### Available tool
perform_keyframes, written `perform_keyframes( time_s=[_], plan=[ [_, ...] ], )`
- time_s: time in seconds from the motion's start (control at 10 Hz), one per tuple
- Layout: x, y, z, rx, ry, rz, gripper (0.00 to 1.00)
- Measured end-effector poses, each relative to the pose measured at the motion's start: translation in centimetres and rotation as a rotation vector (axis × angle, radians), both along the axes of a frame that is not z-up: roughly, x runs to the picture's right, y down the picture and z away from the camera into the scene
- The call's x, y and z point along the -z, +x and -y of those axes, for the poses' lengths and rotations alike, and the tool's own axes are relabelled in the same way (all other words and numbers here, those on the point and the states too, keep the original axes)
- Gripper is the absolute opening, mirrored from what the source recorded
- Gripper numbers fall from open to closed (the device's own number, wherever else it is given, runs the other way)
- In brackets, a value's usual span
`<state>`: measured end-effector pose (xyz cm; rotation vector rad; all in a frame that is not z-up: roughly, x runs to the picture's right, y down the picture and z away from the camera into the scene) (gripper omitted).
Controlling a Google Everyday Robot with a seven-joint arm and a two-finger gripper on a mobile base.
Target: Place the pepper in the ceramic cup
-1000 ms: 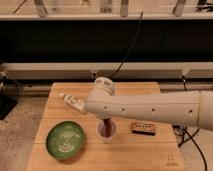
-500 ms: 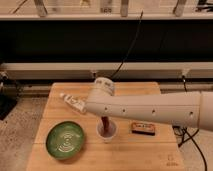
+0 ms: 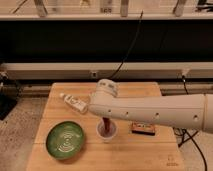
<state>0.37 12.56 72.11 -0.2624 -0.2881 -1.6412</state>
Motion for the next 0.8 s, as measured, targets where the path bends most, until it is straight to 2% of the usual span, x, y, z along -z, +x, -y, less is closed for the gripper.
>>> perform_keyframes(
  time_s=[0.1, 0.3, 0.5, 0.6, 0.8],
  plan=[
    [0.1, 0.1, -0.1, -0.004, 0.003, 0.007, 0.76],
    [1.0, -0.2, -0.5, 0.006, -0.015, 0.016, 0.78],
    [1.7, 0.4, -1.2, 0.012, -0.021, 0.022, 0.58],
    [1.5, 0.3, -1.1, 0.016, -0.021, 0.028, 0.5],
    [1.2, 0.6, -0.7, 0.017, -0.027, 0.037, 0.28]
  ],
)
